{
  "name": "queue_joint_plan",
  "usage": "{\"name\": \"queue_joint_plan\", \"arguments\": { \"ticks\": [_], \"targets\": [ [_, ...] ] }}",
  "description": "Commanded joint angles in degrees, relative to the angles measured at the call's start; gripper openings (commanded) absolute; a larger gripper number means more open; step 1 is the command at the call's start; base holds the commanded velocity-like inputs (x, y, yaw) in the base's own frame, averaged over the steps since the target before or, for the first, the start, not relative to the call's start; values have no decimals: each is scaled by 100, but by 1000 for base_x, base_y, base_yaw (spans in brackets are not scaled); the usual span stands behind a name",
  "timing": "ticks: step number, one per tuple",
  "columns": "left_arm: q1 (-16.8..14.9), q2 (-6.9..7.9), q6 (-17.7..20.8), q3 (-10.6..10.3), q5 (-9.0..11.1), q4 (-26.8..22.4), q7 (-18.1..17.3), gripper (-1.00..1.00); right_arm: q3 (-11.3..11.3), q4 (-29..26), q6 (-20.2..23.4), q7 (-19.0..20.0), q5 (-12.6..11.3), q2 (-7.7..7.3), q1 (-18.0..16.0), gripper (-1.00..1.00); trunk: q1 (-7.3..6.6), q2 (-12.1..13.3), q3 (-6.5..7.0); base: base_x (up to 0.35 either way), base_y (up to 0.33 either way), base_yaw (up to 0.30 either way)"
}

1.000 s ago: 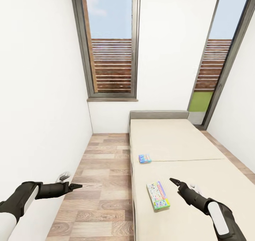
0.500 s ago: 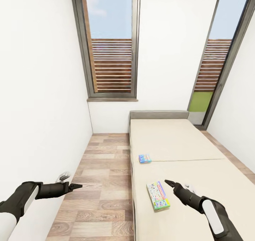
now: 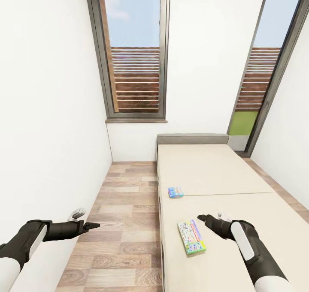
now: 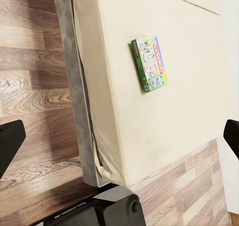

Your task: Put all the toys in the child's room - the three board games (two on the bed and one on the table), the two jigsaw puzzles on the table, and the tennis ball on the table - inside the toy box on the table in the child's room.

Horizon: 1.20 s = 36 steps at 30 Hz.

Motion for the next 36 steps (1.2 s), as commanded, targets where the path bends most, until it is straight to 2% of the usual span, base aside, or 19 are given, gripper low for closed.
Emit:
{"name": "queue_joint_plan", "arguments": {
  "ticks": [1, 4, 8, 13, 14, 16, 24, 32, 36],
  "targets": [
    [-5, 0, 52, 3, 26, -1, -2, 100, 18, 87, 69, -222, -9, -1, -154, 100, 4, -14, -14, 0, 0, 0],
    [-5, -2, 52, 0, 23, -1, 2, 100, 65, 494, 251, -692, 63, -4, -678, 100, 4, -14, -14, 0, 0, 0],
    [-5, -1, 52, -1, 23, -1, 2, 100, 99, 1284, 443, -1094, 130, 1, -1476, 100, 4, -14, -14, 0, 0, 0],
    [-5, 9, 52, 4, 21, -1, -1, 100, 115, 2343, 510, -1320, 185, 13, -2374, 100, 4, -14, -14, 0, 0, 0],
    [-5, 11, 49, 5, 22, -1, -2, 100, 120, 2638, 526, -1362, 212, 23, -2655, 100, 4, -14, -14, 0, 0, 0],
    [-5, 12, 50, 6, 23, -1, -3, 100, 124, 2823, 551, -1387, 250, 38, -2859, 100, 4, -14, -14, 0, 0, 0],
    [-5, 14, 50, 6, 27, -1, -9, 100, 137, 3031, 646, -1431, 436, 75, -3173, 100, 4, -14, -14, 0, 0, 0],
    [-5, 2, 51, 4, 28, -1, -19, 100, 139, 3028, 737, -1442, 475, 105, -3225, 100, 4, -14, -26, 0, 0, 0],
    [-5, 4, 52, 3, 30, -1, -24, 100, 236, 3026, 752, -1449, 480, 172, -3266, 100, 4, -14, -55, 0, 0, 0]
  ]
}}
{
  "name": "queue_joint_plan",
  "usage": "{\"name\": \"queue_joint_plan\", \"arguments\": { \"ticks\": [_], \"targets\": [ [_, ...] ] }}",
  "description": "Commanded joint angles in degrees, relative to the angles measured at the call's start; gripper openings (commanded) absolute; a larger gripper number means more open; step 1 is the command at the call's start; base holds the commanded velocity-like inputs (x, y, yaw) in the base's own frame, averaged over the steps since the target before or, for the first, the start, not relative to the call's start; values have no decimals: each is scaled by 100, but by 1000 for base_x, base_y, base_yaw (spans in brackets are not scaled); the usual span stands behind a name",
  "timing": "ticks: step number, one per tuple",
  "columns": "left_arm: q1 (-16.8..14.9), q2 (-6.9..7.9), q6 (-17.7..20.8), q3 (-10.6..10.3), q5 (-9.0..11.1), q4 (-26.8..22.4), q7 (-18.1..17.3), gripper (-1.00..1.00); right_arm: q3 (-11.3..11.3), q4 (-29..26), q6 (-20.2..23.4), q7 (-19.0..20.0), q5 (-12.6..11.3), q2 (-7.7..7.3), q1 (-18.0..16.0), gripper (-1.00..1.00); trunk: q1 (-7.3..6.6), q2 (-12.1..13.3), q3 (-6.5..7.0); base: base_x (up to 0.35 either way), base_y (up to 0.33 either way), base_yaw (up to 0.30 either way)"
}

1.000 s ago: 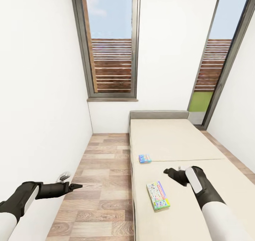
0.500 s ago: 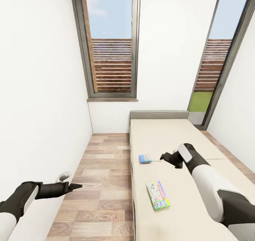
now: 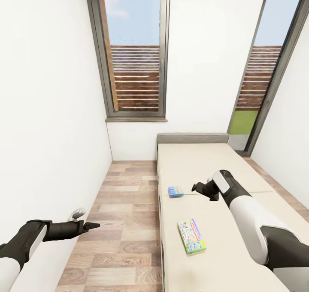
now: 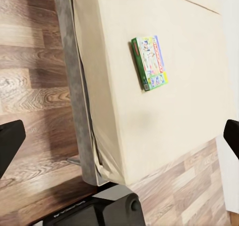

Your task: Put all the toys in the child's room - the three board games (two on the bed and one on the table), the two jigsaw puzzles on the table, and the tennis ball on the table - inside the toy box on the table in the child's room.

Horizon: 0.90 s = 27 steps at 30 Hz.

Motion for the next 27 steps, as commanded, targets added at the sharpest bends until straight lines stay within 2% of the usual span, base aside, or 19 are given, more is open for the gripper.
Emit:
{"name": "queue_joint_plan", "arguments": {
  "ticks": [1, 9, 27],
  "targets": [
    [-5, 1, 52, 4, 30, -1, -5, 100, 13, -7, 16, -55, -56, 16, -13, 100, 4, -14, -22, 0, 0, 0],
    [-5, -5, 52, 5, 32, -1, -8, 100, 137, 24, 20, -53, -51, 57, -186, 100, 4, -14, -93, 0, 0, 0],
    [-5, -7, 57, 5, 30, -1, -9, 100, 171, 45, 277, -60, -47, 13, -424, 100, 4, -14, -263, 0, 0, 0]
  ]
}}
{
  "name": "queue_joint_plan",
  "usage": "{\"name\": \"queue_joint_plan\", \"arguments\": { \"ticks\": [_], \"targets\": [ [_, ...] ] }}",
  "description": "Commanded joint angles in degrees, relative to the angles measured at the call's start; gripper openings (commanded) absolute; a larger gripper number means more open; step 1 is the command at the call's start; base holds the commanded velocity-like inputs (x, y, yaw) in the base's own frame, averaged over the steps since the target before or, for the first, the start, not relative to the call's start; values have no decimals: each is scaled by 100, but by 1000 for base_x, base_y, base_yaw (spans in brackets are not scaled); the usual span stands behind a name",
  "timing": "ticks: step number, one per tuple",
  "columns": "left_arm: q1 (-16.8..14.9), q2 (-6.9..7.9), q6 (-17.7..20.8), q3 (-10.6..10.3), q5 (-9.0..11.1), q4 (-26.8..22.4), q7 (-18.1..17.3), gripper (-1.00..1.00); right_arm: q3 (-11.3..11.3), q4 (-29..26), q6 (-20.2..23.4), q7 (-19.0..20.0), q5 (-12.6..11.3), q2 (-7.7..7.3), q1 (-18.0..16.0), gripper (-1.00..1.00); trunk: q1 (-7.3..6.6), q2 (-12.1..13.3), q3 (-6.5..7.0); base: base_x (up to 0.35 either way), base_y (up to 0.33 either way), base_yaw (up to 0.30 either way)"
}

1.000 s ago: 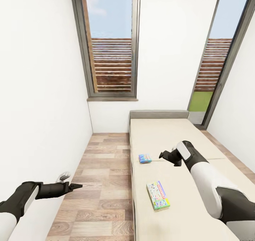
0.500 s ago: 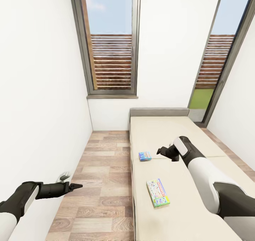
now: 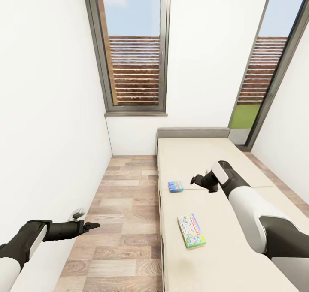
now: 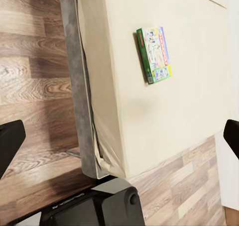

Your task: Put all the toys in the child's room - the three board games (two on the bed and one on the table), the two jigsaw puzzles on the table, and the tennis ball on the table - inside the toy box on the table in the child's room.

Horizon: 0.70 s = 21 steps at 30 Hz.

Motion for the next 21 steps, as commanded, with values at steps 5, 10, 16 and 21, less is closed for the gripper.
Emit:
{"name": "queue_joint_plan", "arguments": {
  "ticks": [5, 10, 16, 21],
  "targets": [
    [-5, 1, 54, 4, 29, 0, -4, 100, -17, -5, 63, -56, -61, -6, -14, 100, 3, -13, -60, 0, 0, 0],
    [-5, 1, 55, 0, 29, 0, -4, 100, -15, -5, 159, -56, -60, -11, -55, 100, 3, -13, -108, 0, 0, 0],
    [-5, 1, 55, -2, 32, 0, -10, 100, -15, -6, 232, -57, -59, -21, -75, 100, 3, -13, -164, 0, 0, 0],
    [-5, 7, 55, -2, 33, 0, -14, 100, -15, -6, 296, -56, -63, -33, -80, 100, 3, -13, -212, 0, 0, 0]
  ]
}}
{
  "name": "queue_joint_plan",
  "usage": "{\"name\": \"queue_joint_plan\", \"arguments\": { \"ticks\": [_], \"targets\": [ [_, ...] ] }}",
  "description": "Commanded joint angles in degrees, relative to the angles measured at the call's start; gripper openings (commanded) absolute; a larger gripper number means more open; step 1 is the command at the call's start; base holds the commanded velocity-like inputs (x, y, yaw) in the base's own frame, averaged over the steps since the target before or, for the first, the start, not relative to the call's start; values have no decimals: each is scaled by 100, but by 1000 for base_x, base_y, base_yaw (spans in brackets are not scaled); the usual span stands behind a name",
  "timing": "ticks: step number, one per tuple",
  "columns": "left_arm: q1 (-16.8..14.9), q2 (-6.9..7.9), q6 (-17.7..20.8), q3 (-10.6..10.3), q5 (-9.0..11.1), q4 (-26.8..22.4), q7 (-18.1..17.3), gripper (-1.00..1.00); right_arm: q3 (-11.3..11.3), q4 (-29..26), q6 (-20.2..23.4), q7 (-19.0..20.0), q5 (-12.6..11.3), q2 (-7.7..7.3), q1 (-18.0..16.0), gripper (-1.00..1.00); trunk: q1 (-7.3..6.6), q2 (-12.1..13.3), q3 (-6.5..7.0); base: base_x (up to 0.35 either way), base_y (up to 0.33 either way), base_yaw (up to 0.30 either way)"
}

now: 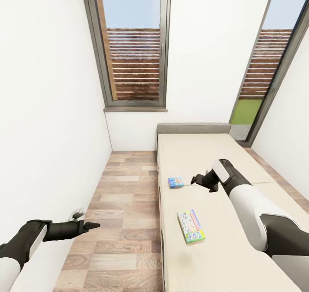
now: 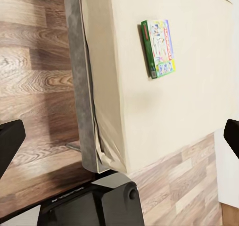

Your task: Put all the toys in the child's room - the three board games (two on the bed and one on the table), the two jigsaw puzzles on the table, and the tennis ball on the table - inside the toy box on the table in the child's room.

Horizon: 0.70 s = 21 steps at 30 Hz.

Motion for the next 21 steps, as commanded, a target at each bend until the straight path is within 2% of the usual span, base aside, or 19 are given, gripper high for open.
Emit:
{"name": "queue_joint_plan", "arguments": {
  "ticks": [1, 5, 16, 21],
  "targets": [
    [-4, 1, 51, 3, 28, 0, -6, 100, -17, -6, 26, -57, -59, 1, -5, 100, 3, -13, -22, 0, 0, 0],
    [-4, 3, 51, 3, 28, 0, -87, 100, -17, -6, 59, -57, -58, 1, -6, 100, 3, -13, -60, 0, 0, 0],
    [-4, 13, 46, -8, 22, -2, -713, 100, -17, -6, 81, -54, -56, 21, -7, 100, 3, -13, -164, 0, 0, 0],
    [-4, 19, 43, -7, 20, -3, -891, 100, 9, -6, 89, -50, -57, 37, -7, 100, 3, -13, -211, 0, 0, 0]
  ]
}}
